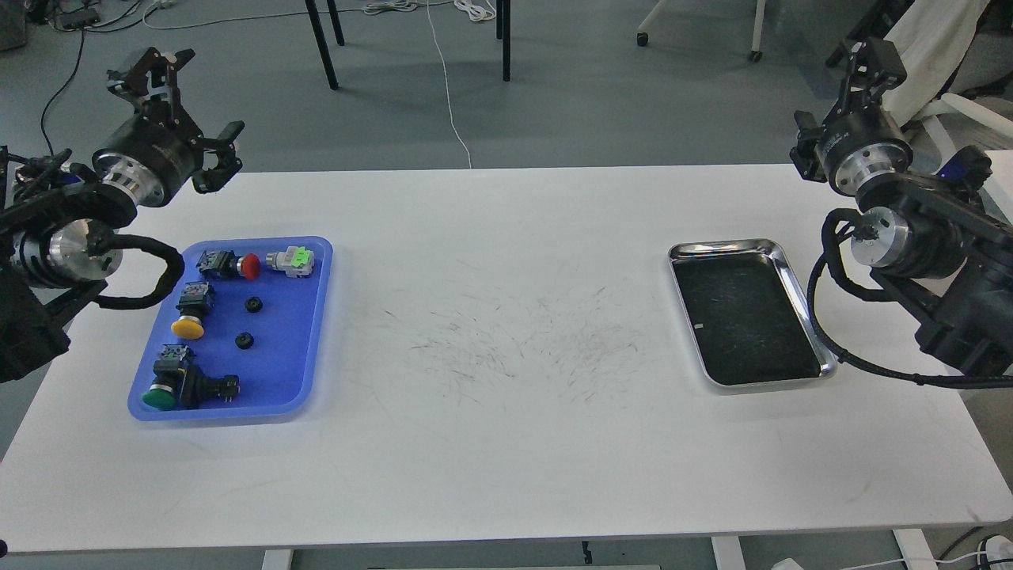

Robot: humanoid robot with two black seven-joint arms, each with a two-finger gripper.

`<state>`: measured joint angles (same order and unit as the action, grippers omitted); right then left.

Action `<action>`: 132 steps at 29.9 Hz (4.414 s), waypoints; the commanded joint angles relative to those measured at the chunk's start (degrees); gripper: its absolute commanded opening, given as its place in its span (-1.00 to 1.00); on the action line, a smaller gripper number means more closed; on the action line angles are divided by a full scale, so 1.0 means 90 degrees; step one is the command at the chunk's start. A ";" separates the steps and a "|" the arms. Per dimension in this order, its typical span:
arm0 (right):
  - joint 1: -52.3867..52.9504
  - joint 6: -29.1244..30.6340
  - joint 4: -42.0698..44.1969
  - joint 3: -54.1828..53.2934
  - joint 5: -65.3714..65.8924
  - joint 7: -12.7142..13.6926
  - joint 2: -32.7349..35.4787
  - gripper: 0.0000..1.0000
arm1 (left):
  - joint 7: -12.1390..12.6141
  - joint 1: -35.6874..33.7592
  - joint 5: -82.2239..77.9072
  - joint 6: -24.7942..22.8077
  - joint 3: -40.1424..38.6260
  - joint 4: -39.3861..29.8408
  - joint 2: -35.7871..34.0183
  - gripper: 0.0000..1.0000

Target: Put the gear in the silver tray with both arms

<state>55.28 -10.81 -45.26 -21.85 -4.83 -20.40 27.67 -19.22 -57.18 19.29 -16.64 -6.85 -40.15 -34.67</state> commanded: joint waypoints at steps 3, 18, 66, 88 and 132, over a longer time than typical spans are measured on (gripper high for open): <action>0.0000 0.0010 0.0000 0.0006 0.0000 0.0001 -0.0008 0.98 | 0.0007 0.0015 -0.0229 0.0130 0.0009 -0.0080 -0.0025 0.97; -0.0019 0.0000 -0.0029 0.0006 0.0000 0.0001 -0.0017 0.98 | 0.0065 0.0093 -0.0171 -0.1263 0.0000 0.0028 -0.0152 0.97; -0.0049 0.0000 -0.0029 0.0035 0.0000 0.0001 -0.0027 0.98 | -0.0150 0.0064 -0.0308 -0.0603 0.0556 0.0389 -0.0044 0.96; -0.0049 -0.0010 -0.0029 0.0025 0.0000 0.0000 -0.0037 0.98 | -0.0686 0.0064 -0.0610 -0.0202 0.0625 0.0116 -0.0064 0.96; -0.0098 0.0000 -0.0029 0.0055 0.0009 0.0001 -0.0154 0.98 | -0.0678 -0.0404 -0.1918 0.0452 0.1425 -0.1152 -0.1127 0.97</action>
<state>54.41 -10.87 -45.54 -21.35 -4.76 -20.39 26.48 -25.95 -59.79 3.01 -12.43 5.10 -48.14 -41.96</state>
